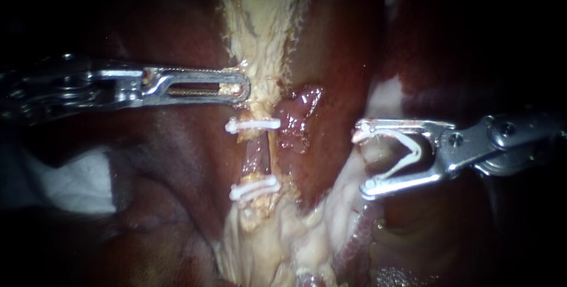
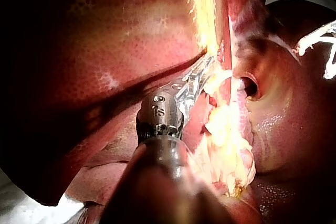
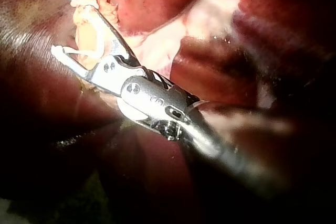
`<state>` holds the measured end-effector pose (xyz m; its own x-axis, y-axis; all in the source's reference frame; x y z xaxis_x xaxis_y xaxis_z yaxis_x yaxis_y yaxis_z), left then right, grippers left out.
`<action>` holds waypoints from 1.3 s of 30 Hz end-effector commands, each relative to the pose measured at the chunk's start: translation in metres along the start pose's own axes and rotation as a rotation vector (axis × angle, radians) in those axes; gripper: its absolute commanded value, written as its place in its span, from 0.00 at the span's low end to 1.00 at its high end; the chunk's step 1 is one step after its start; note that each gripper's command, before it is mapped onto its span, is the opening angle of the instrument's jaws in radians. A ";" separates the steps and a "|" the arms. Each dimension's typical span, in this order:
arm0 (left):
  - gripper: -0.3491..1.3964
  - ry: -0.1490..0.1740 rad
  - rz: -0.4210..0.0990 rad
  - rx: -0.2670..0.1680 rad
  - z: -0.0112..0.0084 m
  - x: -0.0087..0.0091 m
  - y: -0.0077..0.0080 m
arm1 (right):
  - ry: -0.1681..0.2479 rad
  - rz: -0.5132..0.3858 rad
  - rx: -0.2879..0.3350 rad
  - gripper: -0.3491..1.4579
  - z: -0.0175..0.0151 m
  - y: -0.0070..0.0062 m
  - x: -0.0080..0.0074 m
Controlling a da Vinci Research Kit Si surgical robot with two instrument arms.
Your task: Clipping first clip right tube
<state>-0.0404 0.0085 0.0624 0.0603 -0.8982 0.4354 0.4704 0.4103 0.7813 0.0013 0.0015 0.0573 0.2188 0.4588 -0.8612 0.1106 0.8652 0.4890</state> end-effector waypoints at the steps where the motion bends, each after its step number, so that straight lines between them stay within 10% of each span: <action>1: 0.00 0.000 0.000 0.000 0.0000 0.0000 0.0000 | 0.000 0.000 0.000 0.52 0.0000 0.0000 0.0000; 39: 0.00 -0.063 -0.056 0.040 -0.0085 -0.0047 -0.0046 | -0.047 0.115 0.021 0.52 0.0086 0.0004 -0.0027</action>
<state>-0.0354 0.0094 0.0529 -0.0220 -0.9088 0.4165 0.4352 0.3664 0.8224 0.0095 -0.0013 0.0613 0.2777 0.5458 -0.7906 0.1047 0.8008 0.5896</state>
